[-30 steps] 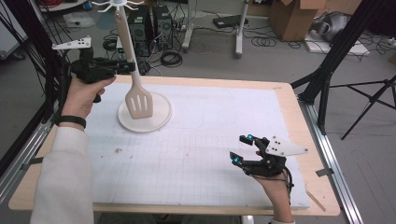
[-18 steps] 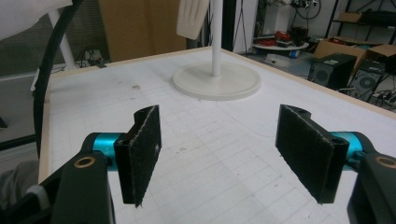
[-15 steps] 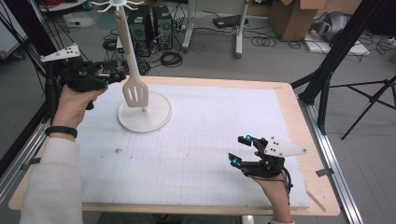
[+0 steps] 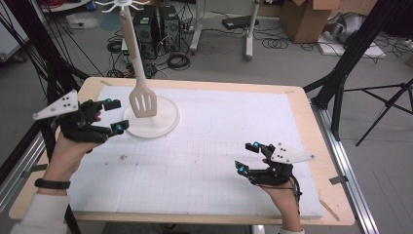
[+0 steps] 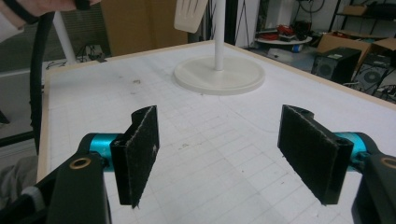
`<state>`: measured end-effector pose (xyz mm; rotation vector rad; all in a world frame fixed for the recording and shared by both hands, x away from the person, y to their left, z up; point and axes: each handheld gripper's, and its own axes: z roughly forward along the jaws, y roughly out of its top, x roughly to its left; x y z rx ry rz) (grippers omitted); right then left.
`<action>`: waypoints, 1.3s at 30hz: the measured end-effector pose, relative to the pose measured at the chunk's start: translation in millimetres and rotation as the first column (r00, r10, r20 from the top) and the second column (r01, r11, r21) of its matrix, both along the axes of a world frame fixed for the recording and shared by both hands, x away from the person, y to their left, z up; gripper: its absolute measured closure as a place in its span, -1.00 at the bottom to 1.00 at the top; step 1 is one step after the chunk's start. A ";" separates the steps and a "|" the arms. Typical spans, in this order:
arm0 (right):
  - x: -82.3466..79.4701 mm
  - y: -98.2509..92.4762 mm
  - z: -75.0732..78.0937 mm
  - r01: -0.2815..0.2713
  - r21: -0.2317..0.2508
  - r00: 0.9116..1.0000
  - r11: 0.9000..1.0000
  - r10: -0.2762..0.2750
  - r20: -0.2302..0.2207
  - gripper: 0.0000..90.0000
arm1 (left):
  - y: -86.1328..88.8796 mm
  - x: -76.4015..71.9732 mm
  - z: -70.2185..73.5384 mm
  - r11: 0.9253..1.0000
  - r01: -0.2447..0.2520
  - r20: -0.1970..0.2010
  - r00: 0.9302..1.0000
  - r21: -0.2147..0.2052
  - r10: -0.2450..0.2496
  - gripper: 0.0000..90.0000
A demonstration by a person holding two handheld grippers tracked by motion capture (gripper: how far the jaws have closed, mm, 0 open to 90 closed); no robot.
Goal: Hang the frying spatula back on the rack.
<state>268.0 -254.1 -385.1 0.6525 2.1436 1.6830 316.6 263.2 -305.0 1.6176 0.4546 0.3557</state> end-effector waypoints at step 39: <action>3.2 -9.8 -20.8 0.021 -0.030 0.996 0.999 -0.024 -0.088 -0.56 | -14.0 -49.6 -105.0 0.995 0.101 -0.082 0.992 0.012 -0.100 -0.57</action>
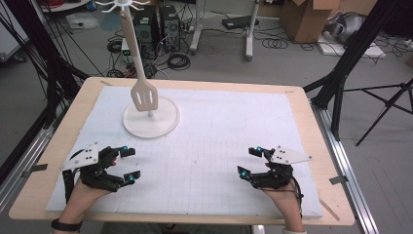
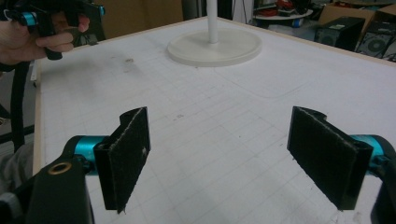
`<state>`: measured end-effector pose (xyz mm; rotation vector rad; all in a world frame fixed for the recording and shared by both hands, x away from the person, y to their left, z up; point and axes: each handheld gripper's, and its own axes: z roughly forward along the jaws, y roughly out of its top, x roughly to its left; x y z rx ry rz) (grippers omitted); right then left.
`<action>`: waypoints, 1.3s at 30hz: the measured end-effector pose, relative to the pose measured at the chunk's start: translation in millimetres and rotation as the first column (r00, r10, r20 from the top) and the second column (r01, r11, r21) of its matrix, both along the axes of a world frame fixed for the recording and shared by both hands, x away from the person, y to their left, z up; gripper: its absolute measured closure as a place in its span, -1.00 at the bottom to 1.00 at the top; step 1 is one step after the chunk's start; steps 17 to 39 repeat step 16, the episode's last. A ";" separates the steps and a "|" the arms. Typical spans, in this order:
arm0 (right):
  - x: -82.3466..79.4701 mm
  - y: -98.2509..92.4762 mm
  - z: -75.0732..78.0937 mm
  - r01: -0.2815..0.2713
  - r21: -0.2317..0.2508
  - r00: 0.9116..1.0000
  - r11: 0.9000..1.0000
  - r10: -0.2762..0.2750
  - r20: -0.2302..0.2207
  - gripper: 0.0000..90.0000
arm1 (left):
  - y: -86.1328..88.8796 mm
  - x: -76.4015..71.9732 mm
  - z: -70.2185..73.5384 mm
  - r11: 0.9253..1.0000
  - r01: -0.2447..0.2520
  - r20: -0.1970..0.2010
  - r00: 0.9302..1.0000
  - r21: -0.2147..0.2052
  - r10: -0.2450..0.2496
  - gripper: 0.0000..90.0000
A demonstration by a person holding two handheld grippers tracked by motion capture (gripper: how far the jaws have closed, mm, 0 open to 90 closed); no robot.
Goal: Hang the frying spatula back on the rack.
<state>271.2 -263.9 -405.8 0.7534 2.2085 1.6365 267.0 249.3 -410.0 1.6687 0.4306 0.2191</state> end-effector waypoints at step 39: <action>-1.4 -0.8 0.3 -0.007 0.018 1.000 1.000 0.007 -0.007 -0.58 | 5.6 -0.7 -1.5 1.000 -0.023 -0.002 1.000 -0.003 0.023 -0.57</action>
